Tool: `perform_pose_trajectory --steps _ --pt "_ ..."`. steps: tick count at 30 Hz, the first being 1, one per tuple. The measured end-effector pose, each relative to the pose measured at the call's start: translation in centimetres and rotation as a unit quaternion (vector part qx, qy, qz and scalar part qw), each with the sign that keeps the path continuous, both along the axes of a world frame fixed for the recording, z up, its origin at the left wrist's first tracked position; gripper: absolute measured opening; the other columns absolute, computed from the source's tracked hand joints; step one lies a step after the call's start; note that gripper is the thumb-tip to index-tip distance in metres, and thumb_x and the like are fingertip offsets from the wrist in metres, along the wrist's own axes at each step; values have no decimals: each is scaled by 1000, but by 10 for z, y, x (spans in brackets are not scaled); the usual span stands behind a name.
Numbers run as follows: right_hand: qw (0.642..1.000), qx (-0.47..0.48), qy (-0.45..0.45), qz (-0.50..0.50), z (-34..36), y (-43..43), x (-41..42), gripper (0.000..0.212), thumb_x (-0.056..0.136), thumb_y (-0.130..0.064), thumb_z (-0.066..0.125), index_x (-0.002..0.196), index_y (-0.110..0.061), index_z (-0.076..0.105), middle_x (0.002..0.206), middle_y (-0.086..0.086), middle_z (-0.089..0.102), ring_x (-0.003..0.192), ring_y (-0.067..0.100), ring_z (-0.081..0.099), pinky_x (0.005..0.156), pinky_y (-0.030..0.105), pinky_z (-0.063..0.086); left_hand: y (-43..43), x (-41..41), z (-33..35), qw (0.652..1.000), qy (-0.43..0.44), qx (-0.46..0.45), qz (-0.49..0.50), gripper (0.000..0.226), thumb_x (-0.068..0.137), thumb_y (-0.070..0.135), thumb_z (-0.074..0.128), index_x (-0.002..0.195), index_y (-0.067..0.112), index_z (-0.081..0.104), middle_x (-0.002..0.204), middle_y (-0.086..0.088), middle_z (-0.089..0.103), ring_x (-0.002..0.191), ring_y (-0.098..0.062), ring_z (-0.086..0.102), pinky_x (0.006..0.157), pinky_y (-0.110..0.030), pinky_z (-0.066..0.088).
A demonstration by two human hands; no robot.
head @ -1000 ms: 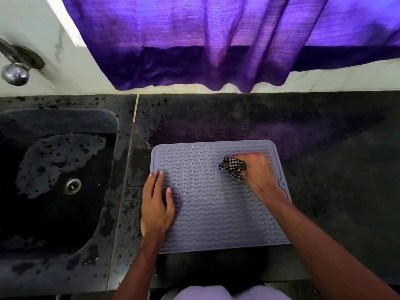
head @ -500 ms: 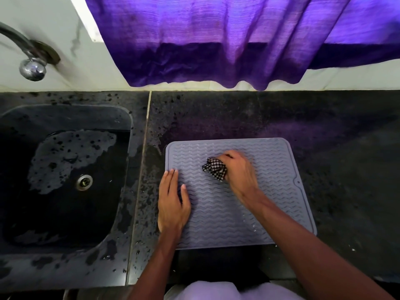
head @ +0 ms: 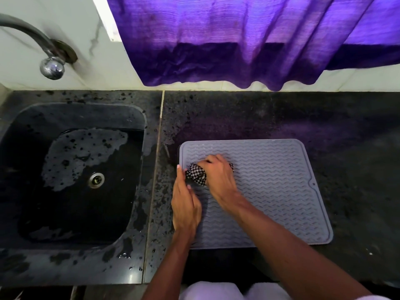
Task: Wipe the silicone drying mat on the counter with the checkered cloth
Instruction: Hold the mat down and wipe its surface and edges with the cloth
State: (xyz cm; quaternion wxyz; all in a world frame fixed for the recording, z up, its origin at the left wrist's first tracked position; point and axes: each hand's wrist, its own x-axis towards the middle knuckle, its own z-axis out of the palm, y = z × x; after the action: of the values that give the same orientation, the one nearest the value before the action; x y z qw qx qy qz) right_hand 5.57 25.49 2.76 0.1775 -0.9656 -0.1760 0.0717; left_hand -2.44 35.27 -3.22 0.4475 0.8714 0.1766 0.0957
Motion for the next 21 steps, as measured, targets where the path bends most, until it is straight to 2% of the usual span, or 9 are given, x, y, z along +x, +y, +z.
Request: perform_pose_trajectory --steps 2,6,9,12,18,21 --pt "1000 -12 5 0 0 2 0 39 87 -15 60 126 -20 63 117 5 64 113 26 52 100 38 42 -1 0 2 1000 -10 -19 4 57 104 12 32 158 17 15 157 -8 40 141 -23 42 112 -31 34" --pt "1000 -14 1 0 10 6 6 30 85 -14 63 114 -18 71 106 7 69 106 28 58 94 39 46 -2 -2 4 998 -42 -38 12 56 103 12 31 157 14 18 160 -6 33 146 -17 35 118 -28 29" --pt "1000 -15 8 -1 10 15 -9 30 87 -13 59 115 -19 70 110 4 68 110 26 55 93 39 47 0 -1 4 997 -58 -50 30 59 95 8 33 153 5 27 155 0 32 143 -3 29 116 -11 19" --pt "1000 -4 24 -12 5 16 -23 31 92 -20 54 120 -20 67 116 1 65 113 23 49 94 37 45 -1 -2 2 996 -48 -63 32 63 90 4 31 153 5 28 152 1 34 139 5 28 113 -4 16" --pt "999 -27 28 8 11 15 -15 26 91 -23 53 108 -19 73 105 4 69 108 25 56 93 39 48 -1 -4 2 995 -54 -76 26 68 83 2 32 151 6 32 153 -10 41 138 -6 37 115 -9 21" --pt "999 -29 25 6 3 7 -28 29 92 -22 52 115 -21 69 112 2 67 113 24 53 101 37 42 -1 -3 2 995 -57 -87 12 65 84 5 34 149 9 36 150 -4 44 138 -9 41 116 -18 28"
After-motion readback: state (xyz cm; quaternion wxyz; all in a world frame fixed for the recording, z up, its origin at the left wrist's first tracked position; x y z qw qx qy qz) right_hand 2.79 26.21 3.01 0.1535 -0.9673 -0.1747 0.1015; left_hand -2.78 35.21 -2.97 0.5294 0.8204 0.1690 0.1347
